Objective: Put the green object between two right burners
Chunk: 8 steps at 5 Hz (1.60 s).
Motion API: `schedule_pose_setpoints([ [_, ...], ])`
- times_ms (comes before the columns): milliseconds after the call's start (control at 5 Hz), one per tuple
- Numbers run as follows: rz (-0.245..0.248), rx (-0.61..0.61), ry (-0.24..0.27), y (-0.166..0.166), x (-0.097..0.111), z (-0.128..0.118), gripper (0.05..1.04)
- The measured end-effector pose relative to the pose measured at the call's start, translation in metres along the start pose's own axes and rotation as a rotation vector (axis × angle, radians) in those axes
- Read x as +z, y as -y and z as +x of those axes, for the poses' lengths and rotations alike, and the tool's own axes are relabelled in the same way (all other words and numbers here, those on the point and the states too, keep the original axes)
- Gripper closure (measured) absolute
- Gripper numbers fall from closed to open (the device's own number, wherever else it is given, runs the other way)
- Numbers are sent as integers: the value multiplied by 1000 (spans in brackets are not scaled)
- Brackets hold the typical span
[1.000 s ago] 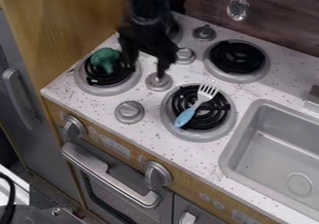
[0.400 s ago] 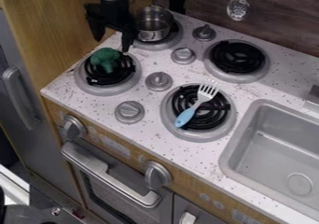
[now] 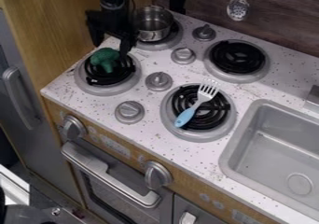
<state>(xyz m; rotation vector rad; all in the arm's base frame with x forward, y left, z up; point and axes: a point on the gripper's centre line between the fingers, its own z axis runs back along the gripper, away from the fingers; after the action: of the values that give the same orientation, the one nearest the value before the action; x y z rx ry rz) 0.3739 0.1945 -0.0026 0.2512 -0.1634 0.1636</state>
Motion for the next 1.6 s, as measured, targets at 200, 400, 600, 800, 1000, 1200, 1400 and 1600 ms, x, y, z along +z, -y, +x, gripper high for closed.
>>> schedule_pose_setpoints([
  [200,19,-7,-8,-2,-17,7,85],
  [400,52,-4,-23,-12,-16,12,85],
  [600,43,9,-74,-13,-32,3,121],
  [800,56,4,-111,-17,-33,-4,363],
  [1000,33,10,-93,-12,-34,-4,423],
  [1200,8,-14,-52,-4,-28,-5,433],
  [1400,-31,-24,63,9,-1,2,490],
  [1600,-66,-152,156,66,35,17,505],
])
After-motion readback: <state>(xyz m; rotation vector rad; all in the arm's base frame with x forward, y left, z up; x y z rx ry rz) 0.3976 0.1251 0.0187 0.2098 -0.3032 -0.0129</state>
